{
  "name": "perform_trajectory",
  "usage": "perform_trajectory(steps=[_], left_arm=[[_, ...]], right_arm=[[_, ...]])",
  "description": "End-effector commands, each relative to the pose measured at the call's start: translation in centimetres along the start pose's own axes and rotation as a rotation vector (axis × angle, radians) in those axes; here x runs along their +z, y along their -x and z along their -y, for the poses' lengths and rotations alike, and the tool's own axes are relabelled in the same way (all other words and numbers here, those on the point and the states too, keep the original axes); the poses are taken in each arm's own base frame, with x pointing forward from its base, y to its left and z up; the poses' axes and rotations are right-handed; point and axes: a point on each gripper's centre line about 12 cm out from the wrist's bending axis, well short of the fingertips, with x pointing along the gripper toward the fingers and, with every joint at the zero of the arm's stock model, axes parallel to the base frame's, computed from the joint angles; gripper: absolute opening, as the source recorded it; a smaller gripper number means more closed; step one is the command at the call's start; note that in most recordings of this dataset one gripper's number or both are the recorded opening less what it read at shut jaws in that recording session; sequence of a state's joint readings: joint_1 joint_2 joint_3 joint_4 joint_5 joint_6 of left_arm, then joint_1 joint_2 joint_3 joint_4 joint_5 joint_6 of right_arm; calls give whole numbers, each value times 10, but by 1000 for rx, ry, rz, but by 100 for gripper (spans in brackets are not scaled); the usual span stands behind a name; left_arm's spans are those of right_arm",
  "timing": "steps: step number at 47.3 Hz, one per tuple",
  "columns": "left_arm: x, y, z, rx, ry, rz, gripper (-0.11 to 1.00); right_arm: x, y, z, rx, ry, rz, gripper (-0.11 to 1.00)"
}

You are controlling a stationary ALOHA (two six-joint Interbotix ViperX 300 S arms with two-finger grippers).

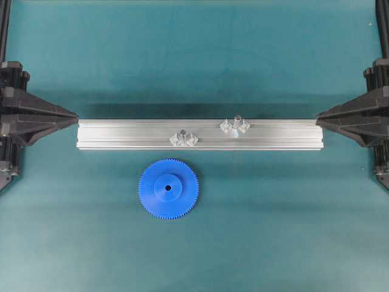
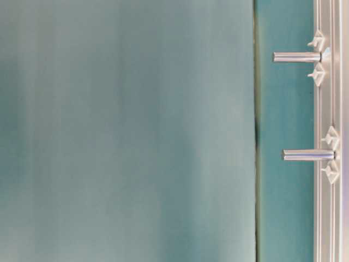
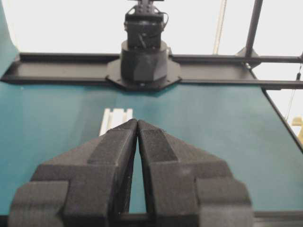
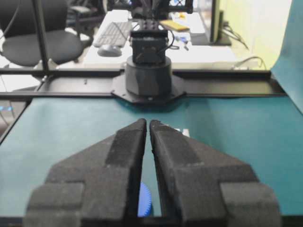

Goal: Find the location of the shaft and insert the large gear.
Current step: 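Move the left gripper toward the blue gear in front of the rail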

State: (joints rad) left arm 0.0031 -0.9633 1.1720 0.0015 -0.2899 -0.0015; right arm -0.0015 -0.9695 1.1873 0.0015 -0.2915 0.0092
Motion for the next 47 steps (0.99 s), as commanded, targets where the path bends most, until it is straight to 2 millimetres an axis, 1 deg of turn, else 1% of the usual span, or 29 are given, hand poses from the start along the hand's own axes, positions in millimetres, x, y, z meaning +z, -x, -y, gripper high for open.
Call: perform_trajectory(steps=[1, 3, 4, 8, 12, 17, 24, 30, 40, 47], left_arm=[[-9, -3, 0, -1, -12, -31, 11], [-11, -4, 0, -1, -10, -40, 12], [-11, -5, 0, -3, -10, -41, 11], [-10, -8, 0, -1, -10, -48, 1], [-12, -10, 0, -3, -7, -57, 0], [-17, -12, 1, -8, 9, -91, 0], [-29, -17, 5, -19, 58, -211, 0], [-34, -24, 10, -35, 72, -288, 0], [-36, -36, 16, -53, 72, -338, 0], [-46, -47, 18, -59, 69, -395, 0]], right_arm=[[-4, -2, 3, -16, 6, -15, 16], [-10, -1, 6, -33, -4, -36, 16], [-13, 0, 6, -33, -7, -49, 15], [-19, 1, 7, -37, -23, -93, 4], [-25, 2, 7, -38, -33, -128, 0], [-28, 3, 7, -40, -39, -154, 0], [-33, 4, 8, -46, -40, -195, 0], [-38, 5, 8, -49, -43, -238, 0], [-46, 7, 9, -53, -58, -299, 0], [-50, 9, 9, -59, -72, -312, 0]])
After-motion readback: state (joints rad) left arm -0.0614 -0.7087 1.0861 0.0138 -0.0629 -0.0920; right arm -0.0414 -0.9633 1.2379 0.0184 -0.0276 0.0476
